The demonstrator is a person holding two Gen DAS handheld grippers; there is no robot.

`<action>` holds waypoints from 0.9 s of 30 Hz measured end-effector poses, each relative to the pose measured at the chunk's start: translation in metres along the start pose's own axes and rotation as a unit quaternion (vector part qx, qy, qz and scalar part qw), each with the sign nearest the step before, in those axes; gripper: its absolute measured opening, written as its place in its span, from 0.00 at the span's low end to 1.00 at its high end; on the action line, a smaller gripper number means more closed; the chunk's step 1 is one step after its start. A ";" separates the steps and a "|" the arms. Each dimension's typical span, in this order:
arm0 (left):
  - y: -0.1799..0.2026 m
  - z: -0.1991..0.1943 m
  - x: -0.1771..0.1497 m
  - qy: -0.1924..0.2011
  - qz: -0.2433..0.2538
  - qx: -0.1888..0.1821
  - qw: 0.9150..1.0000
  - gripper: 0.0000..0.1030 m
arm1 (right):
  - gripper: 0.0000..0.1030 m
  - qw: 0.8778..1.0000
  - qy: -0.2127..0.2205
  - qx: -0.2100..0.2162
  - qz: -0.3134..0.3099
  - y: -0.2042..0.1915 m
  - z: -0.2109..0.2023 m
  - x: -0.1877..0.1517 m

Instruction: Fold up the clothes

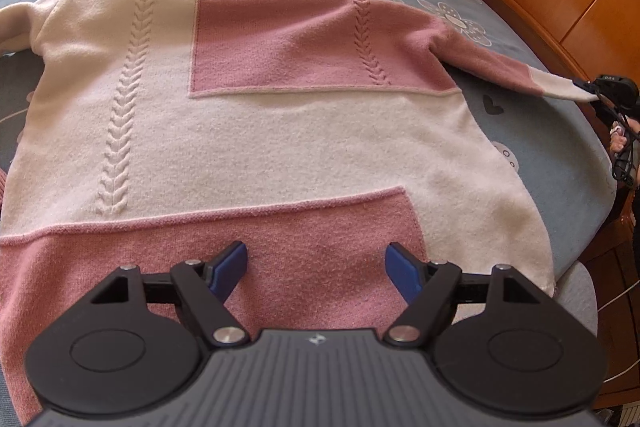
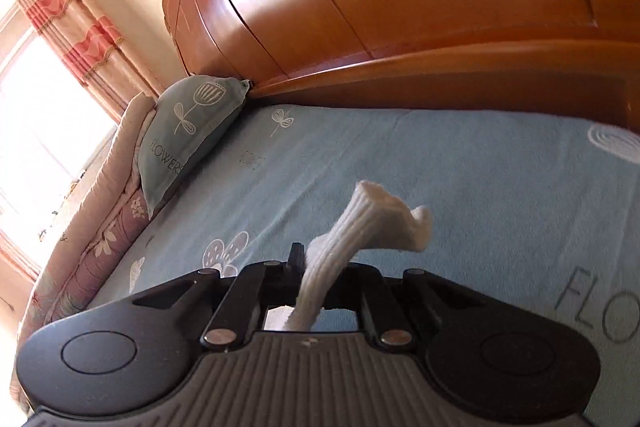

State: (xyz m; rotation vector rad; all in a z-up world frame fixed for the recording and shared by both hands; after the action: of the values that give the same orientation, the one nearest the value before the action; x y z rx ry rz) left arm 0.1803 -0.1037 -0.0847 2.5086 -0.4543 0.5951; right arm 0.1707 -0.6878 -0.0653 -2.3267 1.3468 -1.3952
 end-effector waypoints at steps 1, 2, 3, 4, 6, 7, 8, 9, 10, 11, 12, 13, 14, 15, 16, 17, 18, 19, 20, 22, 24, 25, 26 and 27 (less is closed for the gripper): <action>0.002 0.002 0.002 -0.001 0.001 0.000 1.000 0.74 | 0.09 1.000 0.005 -0.001 -0.009 -0.003 0.003 0.010; 0.004 0.005 0.004 -0.002 0.002 -0.001 1.000 0.74 | 0.09 1.000 0.012 -0.001 -0.015 -0.004 0.007 0.021; 0.006 0.007 0.006 -0.005 0.004 -0.001 1.000 0.74 | 0.09 1.000 0.018 -0.001 -0.022 -0.005 0.010 0.032; 0.008 0.009 0.008 -0.006 0.006 -0.002 1.000 0.74 | 0.09 0.999 0.025 -0.002 -0.028 -0.006 0.014 0.043; 0.011 0.013 0.011 -0.008 0.010 -0.003 1.000 0.74 | 0.09 0.999 0.032 -0.004 -0.041 -0.008 0.024 0.056; 0.012 0.015 0.013 -0.009 0.011 -0.005 1.000 0.74 | 0.10 0.998 0.035 -0.006 -0.047 -0.008 0.029 0.060; 0.014 0.016 0.014 -0.009 0.012 -0.006 1.000 0.74 | 0.10 0.998 0.038 -0.008 -0.053 -0.009 0.035 0.064; 0.015 0.018 0.016 -0.010 0.013 -0.009 1.000 0.74 | 0.10 0.997 0.038 -0.011 -0.061 -0.009 0.042 0.066; 0.016 0.019 0.017 -0.011 0.014 -0.011 1.000 0.74 | 0.11 0.997 0.031 -0.015 -0.068 -0.009 0.052 0.065; 0.018 0.021 0.017 -0.012 0.016 -0.012 1.000 0.74 | 0.12 0.997 0.016 -0.018 -0.069 -0.008 0.060 0.061; 0.019 0.022 0.018 -0.012 0.017 -0.012 1.000 0.74 | 0.17 0.998 0.005 -0.012 -0.062 -0.007 0.057 0.055; 0.021 0.022 0.018 -0.011 0.018 -0.013 1.000 0.74 | 0.20 0.998 -0.007 -0.005 -0.055 -0.006 0.053 0.048; 0.022 0.022 0.018 -0.010 0.020 -0.016 1.000 0.74 | 0.21 0.999 -0.019 0.001 -0.048 -0.005 0.050 0.042; 0.023 0.021 0.018 -0.010 0.021 -0.019 1.000 0.74 | 0.22 0.999 -0.030 0.008 -0.041 -0.004 0.047 0.035; 0.024 0.021 0.017 -0.010 0.022 -0.022 0.999 0.74 | 0.21 0.998 -0.042 0.014 -0.034 -0.003 0.044 0.029; 0.023 0.020 0.017 -0.011 0.024 -0.023 0.999 0.74 | 0.22 0.998 -0.054 0.021 -0.027 -0.002 0.041 0.022; 0.023 0.019 0.016 -0.011 0.026 -0.022 0.999 0.74 | 0.24 0.997 -0.065 0.027 -0.020 0.000 0.038 0.016; 0.023 0.018 0.016 -0.011 0.027 -0.021 0.999 0.74 | 0.28 0.996 -0.077 0.034 -0.013 0.001 0.035 0.009; 0.022 0.017 0.016 -0.010 0.027 -0.020 0.999 0.74 | 0.31 0.995 -0.089 0.040 -0.006 0.002 0.032 0.003; 0.020 0.015 0.015 -0.005 0.022 -0.023 0.999 0.74 | 0.36 0.992 -0.112 0.053 0.008 0.004 0.025 -0.010; 0.018 0.013 0.013 0.000 0.017 -0.028 0.999 0.74 | 0.36 0.988 -0.135 0.066 0.022 0.006 0.019 -0.023; 0.018 0.013 0.012 0.002 0.016 -0.030 0.999 0.74 | 0.38 0.987 -0.144 0.070 0.023 0.003 0.017 -0.030; 0.018 0.012 0.012 0.003 0.015 -0.032 0.999 0.74 | 0.41 0.986 -0.148 0.072 0.010 -0.010 0.019 -0.038; 0.019 0.011 0.010 0.005 0.015 -0.035 0.999 0.74 | 0.49 0.986 -0.152 0.073 -0.003 -0.024 0.020 -0.047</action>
State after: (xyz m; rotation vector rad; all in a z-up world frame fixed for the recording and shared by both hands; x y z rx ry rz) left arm 0.1847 -0.1271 -0.0805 2.4353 -0.5012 0.5920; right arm 0.1923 -0.6460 -0.0959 -2.3294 1.1107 -1.0446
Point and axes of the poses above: each gripper's, at about its wrist camera, not at the fingertips, and z roughly the way its jaws point, y to its right, x to its top, the point moved 2 cm from there along z, roughly the way its jaws point, and after that the axes turned 11 degrees about -x, right-handed, at the moved point
